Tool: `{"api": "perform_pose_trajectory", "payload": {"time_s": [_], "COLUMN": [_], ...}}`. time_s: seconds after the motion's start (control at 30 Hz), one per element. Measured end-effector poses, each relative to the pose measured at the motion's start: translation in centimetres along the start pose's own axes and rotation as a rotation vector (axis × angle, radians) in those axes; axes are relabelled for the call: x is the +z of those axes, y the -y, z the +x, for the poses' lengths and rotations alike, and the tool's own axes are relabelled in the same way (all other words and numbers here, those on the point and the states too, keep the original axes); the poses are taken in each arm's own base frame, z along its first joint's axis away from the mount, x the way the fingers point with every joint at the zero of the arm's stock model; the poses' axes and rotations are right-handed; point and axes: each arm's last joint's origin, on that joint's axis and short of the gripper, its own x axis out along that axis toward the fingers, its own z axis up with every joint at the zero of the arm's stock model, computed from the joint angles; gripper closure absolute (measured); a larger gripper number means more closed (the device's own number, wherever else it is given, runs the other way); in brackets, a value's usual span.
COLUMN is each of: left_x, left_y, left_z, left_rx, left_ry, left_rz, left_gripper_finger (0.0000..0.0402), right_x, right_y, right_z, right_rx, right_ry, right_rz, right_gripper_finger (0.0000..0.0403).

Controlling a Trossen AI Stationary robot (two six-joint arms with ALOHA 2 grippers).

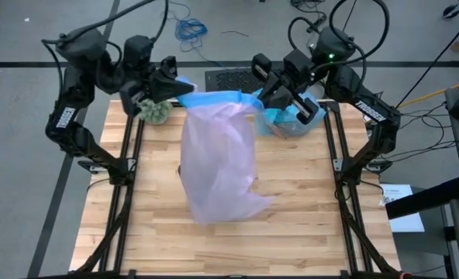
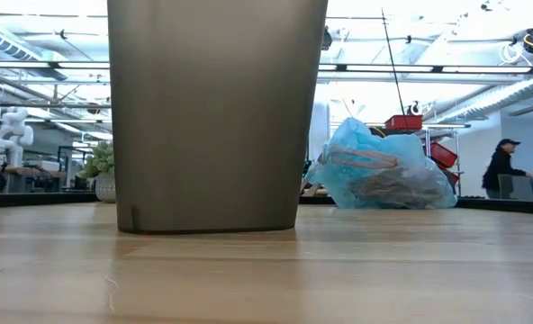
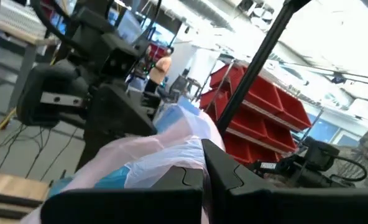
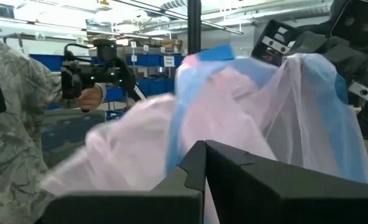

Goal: Place trash/remove bag and relplace
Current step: Insert the pink trash bag into the trash bin

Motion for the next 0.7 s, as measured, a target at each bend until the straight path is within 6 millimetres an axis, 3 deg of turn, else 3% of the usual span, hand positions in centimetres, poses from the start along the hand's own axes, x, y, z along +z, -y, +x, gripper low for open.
{"api": "perform_pose_trajectory", "payload": {"time_s": [0.13, 0.4, 0.7], "left_x": [-0.7, -4.5, -5.2], "left_y": [-0.7, -2.3, -2.1], "left_z": [0.4, 2.9, 4.9], "left_rx": [0.012, 0.124, 0.094], "left_ry": [-0.071, -0.334, -0.329], "left_rz": [-0.025, -0.055, 0.021], "left_gripper_finger": [0.0402, 0.0402, 0.0402], "right_x": [-0.1, -1.1, -1.7], "right_y": [0.0, 0.9, 1.0], "right_z": [0.0, -0.9, -1.1], "right_rx": [-0.002, -0.054, -0.061], "right_ry": [-0.006, -0.078, -0.120], "right_rz": [0.005, 0.062, 0.044], "right_gripper_finger": [0.0403, 0.0403, 0.0403]}}
